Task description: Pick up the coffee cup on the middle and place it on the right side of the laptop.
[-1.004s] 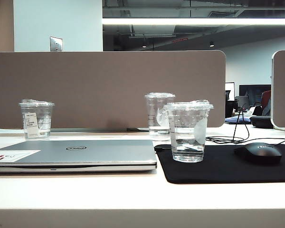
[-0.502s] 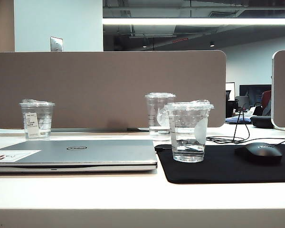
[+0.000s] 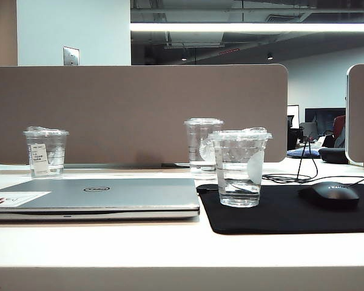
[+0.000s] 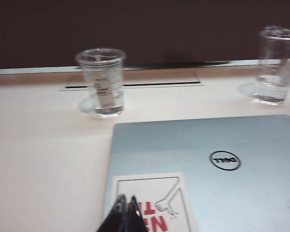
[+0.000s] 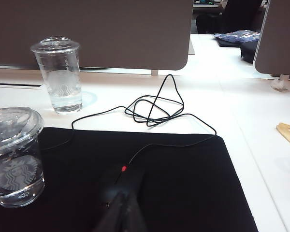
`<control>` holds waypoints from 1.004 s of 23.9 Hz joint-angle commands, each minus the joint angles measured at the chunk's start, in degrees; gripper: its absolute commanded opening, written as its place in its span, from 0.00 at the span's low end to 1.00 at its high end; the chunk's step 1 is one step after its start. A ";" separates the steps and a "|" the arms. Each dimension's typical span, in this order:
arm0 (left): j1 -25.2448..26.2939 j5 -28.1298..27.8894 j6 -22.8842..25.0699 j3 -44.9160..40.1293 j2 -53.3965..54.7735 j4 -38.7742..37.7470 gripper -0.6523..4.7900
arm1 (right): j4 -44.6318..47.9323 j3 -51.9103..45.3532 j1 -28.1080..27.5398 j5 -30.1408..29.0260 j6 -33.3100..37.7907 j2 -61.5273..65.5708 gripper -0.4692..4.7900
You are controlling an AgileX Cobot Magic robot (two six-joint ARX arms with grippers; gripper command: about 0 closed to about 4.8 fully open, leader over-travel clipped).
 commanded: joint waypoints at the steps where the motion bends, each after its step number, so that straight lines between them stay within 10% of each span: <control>1: 0.22 -3.06 0.48 0.17 0.04 1.36 0.11 | 1.64 -1.42 -0.09 0.11 0.22 -2.71 0.08; 6: 5.09 -3.52 0.55 0.17 0.07 1.68 0.11 | 1.20 -3.63 -0.15 0.13 0.22 -6.29 0.08; 15: 28.79 17.42 -7.37 0.22 0.07 1.75 0.11 | -0.26 -4.81 -0.20 0.57 -0.68 -7.67 0.08; 24: 30.75 20.74 -7.34 0.22 0.04 -1.22 0.11 | -0.52 -4.81 -0.17 0.55 -0.68 -7.67 0.08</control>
